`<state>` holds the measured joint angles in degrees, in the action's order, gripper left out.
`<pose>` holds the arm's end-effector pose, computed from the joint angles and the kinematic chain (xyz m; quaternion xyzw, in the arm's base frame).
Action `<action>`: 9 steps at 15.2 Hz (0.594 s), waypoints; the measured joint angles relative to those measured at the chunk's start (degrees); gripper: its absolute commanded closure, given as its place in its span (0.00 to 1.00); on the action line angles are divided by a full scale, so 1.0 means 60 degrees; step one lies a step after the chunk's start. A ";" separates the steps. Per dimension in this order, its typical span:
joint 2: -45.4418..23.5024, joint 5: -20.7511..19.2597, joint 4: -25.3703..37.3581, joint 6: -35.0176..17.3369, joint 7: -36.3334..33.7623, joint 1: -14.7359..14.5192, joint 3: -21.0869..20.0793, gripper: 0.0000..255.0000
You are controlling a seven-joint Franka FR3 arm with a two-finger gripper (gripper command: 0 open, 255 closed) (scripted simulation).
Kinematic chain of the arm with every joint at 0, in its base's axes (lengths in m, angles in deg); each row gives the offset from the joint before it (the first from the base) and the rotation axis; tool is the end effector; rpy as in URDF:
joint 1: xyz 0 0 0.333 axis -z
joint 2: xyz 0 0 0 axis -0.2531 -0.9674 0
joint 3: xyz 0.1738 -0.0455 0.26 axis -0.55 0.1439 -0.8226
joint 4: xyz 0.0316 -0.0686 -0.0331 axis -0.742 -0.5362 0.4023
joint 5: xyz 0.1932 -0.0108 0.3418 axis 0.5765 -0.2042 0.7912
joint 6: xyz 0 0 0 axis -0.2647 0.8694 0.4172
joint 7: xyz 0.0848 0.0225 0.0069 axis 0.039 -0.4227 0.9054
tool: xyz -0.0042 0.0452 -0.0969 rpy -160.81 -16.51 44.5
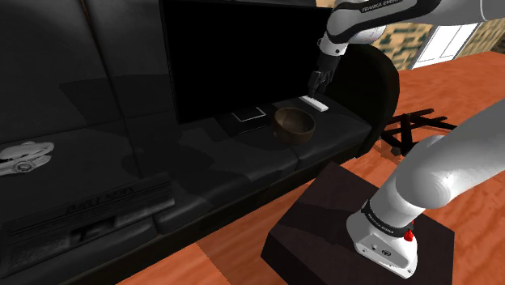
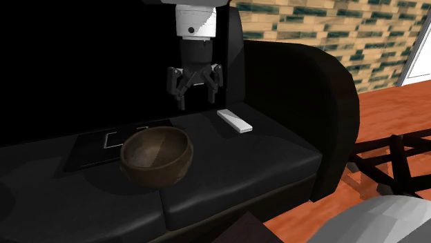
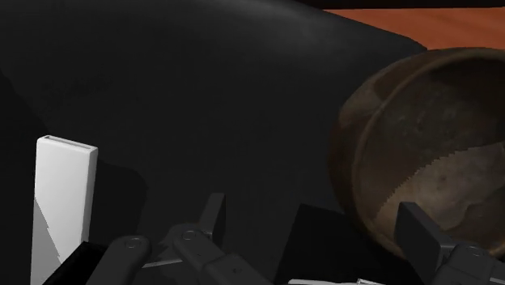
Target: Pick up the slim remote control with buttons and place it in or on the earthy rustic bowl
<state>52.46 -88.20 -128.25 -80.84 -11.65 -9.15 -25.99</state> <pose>0.4112 -0.1991 0.4599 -0.9997 0.0188 -0.0049 0.0175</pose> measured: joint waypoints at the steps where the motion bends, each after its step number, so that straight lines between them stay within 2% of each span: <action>1: -0.0307 0.0051 0.0205 -0.0092 0.0163 0.0017 0.0120 0.00; 9: -0.3154 0.0976 0.2135 -0.0832 0.1830 0.0365 0.1029 0.00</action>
<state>33.53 -82.35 -115.44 -85.83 -0.67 -6.96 -19.82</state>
